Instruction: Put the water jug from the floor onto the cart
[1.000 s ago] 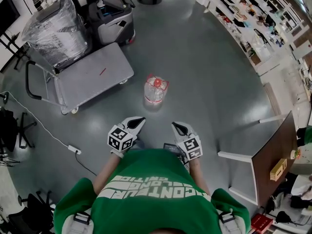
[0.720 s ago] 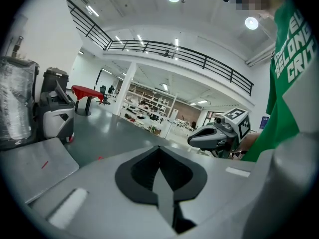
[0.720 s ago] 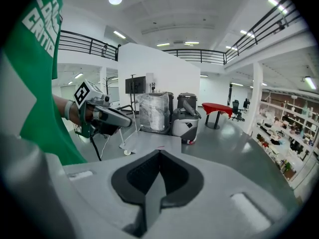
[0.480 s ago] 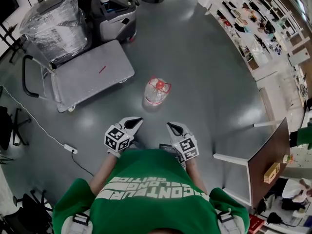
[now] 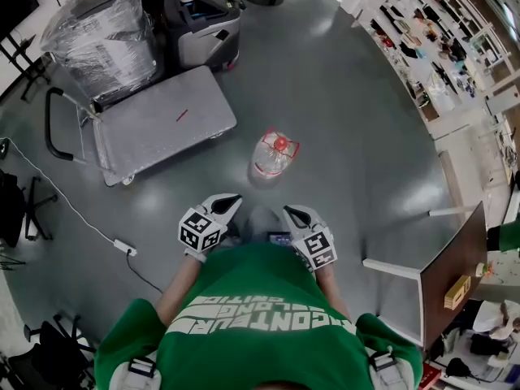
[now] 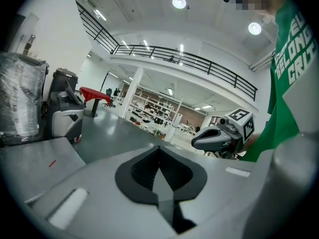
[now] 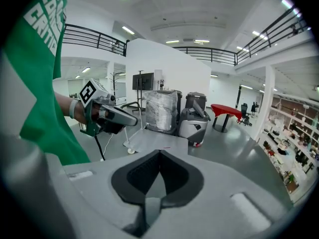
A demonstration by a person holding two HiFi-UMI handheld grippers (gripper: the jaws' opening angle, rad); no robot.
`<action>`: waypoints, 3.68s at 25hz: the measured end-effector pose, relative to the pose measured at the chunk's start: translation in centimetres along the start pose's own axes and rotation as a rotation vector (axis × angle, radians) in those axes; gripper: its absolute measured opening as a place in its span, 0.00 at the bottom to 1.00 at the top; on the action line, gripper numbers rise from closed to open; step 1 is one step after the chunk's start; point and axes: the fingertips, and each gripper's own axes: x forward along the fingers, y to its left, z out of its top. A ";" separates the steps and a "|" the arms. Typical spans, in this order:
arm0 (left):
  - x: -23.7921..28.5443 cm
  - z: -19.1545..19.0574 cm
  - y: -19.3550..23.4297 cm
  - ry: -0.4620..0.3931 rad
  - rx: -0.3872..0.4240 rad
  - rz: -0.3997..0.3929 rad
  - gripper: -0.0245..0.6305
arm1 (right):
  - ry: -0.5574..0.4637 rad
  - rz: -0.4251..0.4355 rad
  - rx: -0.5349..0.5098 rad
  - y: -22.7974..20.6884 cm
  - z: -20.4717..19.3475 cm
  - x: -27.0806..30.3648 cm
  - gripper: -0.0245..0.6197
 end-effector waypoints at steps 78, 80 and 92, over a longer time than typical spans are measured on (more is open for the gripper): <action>27.4 11.8 31.0 0.379 0.073 -0.124 0.05 | 0.272 -0.008 0.289 -42.2 -5.4 35.3 0.03; 28.0 10.1 32.2 0.404 0.053 -0.144 0.05 | 0.298 -0.009 0.305 -42.4 -8.5 37.2 0.03; 32.8 0.9 37.9 0.500 0.023 -0.255 0.05 | 0.534 0.048 0.305 -39.7 -26.5 49.6 0.27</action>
